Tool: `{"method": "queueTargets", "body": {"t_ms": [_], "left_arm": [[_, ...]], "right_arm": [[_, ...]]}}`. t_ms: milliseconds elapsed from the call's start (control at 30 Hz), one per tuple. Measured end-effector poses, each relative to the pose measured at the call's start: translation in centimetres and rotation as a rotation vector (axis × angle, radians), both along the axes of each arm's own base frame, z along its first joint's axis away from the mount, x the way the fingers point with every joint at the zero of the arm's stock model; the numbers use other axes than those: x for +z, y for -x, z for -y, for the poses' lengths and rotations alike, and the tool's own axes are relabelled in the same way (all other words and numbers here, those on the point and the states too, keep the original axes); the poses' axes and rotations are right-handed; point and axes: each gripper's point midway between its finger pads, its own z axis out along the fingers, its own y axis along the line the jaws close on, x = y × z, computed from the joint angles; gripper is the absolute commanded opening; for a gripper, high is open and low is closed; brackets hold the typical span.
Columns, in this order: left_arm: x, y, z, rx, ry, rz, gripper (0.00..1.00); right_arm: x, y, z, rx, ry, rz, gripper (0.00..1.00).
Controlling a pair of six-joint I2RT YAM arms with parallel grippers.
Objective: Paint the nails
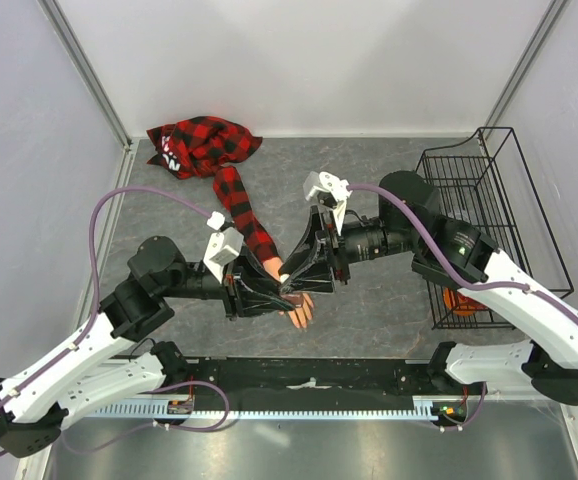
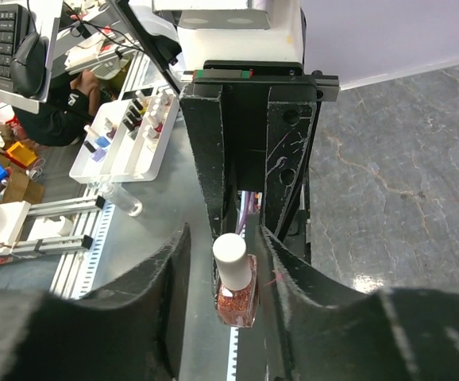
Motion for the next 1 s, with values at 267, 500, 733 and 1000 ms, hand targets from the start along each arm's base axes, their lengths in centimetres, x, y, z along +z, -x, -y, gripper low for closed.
{"method": "queueTargets", "body": {"t_ms": [267,500,733,1000], "left_arm": [[0.2,-0.2,-0.1,0.016,-0.024,-0.02,0.02],[0.5,-2.9,-0.7,0.208,-0.052,-0.034,0.02],[-1.0,-8.9,-2.0,0.541,-0.115,0.019,0.02],[-3.8,-12.7,-0.8,0.653,-0.23,0.054,0.02]], "right_arm": [[-0.6,-0.3,-0.3,0.013,0.007,0.013,0.0],[-0.4,-2.7,-0.5,-0.106,-0.002,0.067,0.0],[-1.6,-8.2,-1.8,-0.638,0.099,0.128,0.0],[-4.8,-11.7,0.2,-1.12,0.255,0.176,0.3]]}}
